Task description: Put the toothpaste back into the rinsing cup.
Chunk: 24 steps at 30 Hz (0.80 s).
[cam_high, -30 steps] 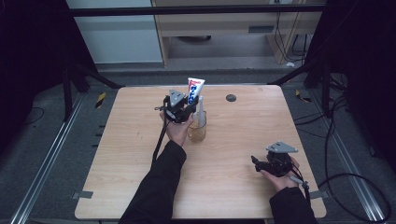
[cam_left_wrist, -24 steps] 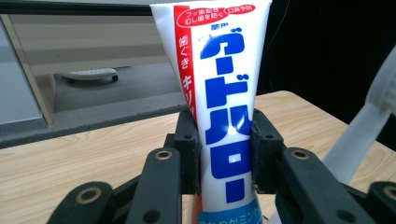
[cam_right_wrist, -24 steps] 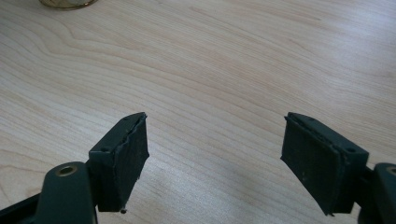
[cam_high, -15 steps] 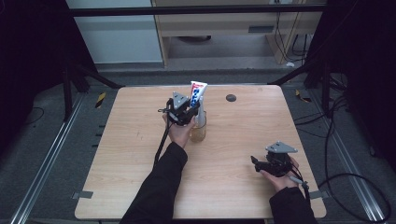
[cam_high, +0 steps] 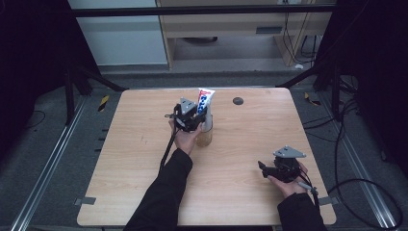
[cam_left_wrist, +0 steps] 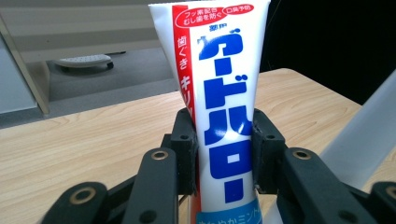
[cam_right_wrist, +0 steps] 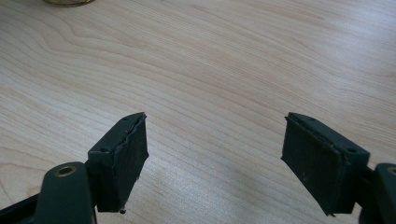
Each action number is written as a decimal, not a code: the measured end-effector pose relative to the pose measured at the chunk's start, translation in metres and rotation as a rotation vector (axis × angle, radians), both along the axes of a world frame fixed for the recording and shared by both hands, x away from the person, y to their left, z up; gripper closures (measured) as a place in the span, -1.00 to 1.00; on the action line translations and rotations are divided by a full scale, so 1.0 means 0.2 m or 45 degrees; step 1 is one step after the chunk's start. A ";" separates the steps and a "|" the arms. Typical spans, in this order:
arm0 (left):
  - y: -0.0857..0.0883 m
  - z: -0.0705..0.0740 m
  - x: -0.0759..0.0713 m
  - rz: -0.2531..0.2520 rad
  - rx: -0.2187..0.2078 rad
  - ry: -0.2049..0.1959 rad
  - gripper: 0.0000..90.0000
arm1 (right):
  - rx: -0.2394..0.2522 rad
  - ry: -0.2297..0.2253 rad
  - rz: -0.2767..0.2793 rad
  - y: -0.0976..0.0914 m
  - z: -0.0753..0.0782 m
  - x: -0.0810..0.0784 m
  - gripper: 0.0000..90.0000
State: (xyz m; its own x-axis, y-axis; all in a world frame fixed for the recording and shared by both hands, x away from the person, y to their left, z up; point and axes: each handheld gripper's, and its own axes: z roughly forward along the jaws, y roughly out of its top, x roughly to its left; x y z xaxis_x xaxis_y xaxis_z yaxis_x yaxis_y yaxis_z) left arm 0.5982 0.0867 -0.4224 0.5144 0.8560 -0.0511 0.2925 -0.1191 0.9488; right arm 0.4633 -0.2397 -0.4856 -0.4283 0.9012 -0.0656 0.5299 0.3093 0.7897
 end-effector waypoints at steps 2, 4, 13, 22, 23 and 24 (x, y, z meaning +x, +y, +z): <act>0.00 -0.01 0.00 -0.003 0.011 0.006 0.47 | 0.001 -0.001 0.000 0.00 0.00 0.00 -0.50; 0.00 -0.01 0.00 -0.005 0.008 0.015 0.46 | 0.001 0.000 -0.002 0.00 0.00 0.00 -0.51; 0.02 -0.01 -0.02 -0.040 0.030 0.030 0.30 | 0.007 0.002 -0.004 0.00 0.00 0.00 -0.51; 0.06 -0.07 -0.05 -0.051 0.101 0.071 0.27 | 0.001 0.000 -0.003 0.00 0.00 0.00 -0.51; 0.06 -0.08 -0.06 -0.050 0.102 0.067 0.27 | 0.000 0.001 -0.004 0.00 0.00 0.00 -0.51; 0.06 -0.08 -0.06 -0.055 0.106 0.065 0.25 | -0.001 -0.001 -0.002 0.00 0.00 0.00 -0.51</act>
State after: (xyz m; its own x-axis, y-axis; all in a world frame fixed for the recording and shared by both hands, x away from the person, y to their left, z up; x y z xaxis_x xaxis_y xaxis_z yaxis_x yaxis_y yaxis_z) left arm 0.5861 0.0992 -0.4382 0.5494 0.8355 -0.0080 0.3329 -0.2101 0.9193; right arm 0.4629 -0.2390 -0.4853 -0.4266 0.9020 -0.0666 0.5299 0.3089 0.7898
